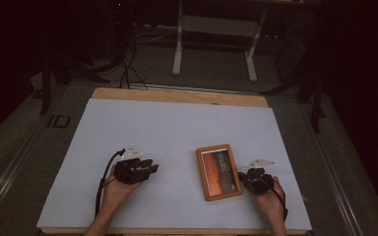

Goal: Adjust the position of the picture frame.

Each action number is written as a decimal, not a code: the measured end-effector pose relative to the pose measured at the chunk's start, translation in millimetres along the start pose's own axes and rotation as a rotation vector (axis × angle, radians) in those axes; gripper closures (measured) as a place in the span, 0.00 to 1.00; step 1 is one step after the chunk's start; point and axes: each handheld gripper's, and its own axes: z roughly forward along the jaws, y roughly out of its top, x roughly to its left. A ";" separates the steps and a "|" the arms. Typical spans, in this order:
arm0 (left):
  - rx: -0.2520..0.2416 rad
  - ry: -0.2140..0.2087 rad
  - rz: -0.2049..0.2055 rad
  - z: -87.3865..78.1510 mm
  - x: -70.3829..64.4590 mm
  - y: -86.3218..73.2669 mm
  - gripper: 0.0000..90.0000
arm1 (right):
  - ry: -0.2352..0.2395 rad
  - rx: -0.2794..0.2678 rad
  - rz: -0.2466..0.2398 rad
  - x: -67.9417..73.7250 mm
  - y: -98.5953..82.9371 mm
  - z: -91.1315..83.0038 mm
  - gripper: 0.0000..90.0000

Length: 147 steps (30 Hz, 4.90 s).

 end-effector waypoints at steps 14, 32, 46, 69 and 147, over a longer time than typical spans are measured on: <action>0.025 -0.117 -0.022 19.2 -13.3 6.8 0.63 | 0.092 -0.030 0.014 2.8 3.5 -5.4 0.79; 0.078 -0.113 -0.049 66.1 -53.9 34.4 0.43 | 0.212 -0.091 0.244 -1.0 23.5 -6.7 0.50; 0.101 -0.165 -0.110 102.1 -72.9 44.2 0.38 | 0.246 -0.067 0.316 4.0 29.8 9.0 0.41; 0.169 -0.260 -0.226 115.7 -73.9 49.5 0.41 | 0.324 -0.004 0.402 5.6 32.6 21.6 0.39; 0.108 -0.123 -0.407 55.0 18.5 28.2 0.46 | 0.394 0.042 0.426 60.1 102.5 70.7 0.51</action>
